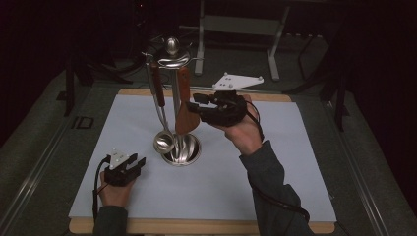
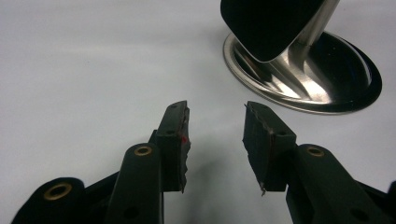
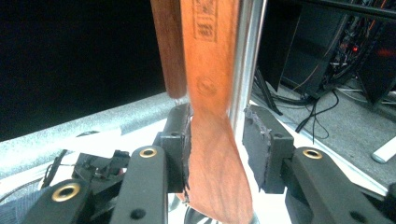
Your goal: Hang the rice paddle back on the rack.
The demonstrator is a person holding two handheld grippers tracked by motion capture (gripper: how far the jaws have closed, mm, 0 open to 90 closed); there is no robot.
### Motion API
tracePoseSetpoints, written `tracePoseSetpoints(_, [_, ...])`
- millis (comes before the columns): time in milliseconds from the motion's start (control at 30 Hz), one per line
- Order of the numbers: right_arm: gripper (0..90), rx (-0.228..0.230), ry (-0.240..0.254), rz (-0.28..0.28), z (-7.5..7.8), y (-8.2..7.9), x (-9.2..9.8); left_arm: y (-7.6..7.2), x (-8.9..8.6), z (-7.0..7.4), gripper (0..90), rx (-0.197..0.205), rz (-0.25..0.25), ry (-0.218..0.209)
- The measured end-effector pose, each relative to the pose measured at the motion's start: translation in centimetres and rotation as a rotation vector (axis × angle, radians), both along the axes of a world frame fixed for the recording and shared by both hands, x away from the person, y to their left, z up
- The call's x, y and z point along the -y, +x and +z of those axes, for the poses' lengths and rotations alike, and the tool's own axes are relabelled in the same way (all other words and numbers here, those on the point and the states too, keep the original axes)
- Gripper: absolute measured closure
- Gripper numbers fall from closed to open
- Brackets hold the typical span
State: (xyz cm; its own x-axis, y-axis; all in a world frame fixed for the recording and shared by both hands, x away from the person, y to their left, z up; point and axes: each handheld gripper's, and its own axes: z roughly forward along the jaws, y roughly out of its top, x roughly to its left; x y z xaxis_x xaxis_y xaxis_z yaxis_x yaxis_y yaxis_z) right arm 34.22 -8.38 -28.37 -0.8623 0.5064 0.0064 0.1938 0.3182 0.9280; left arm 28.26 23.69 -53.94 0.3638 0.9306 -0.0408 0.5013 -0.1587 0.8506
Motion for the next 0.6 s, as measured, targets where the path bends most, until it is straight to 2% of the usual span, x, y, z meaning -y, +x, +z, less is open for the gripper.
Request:
tracePoseSetpoints(333, [61.0,-0.02,-0.028,-0.013,-0.9,0.0,1.8,0.0,0.0,0.0,60.5,0.0,0.001,0.001])
tracePoseSetpoints(600, [60.1,-0.055,-0.077,-0.05,-2.8,0.6,3.7,0.0,0.0,0.0,60.5,-0.002,0.003,0.0])
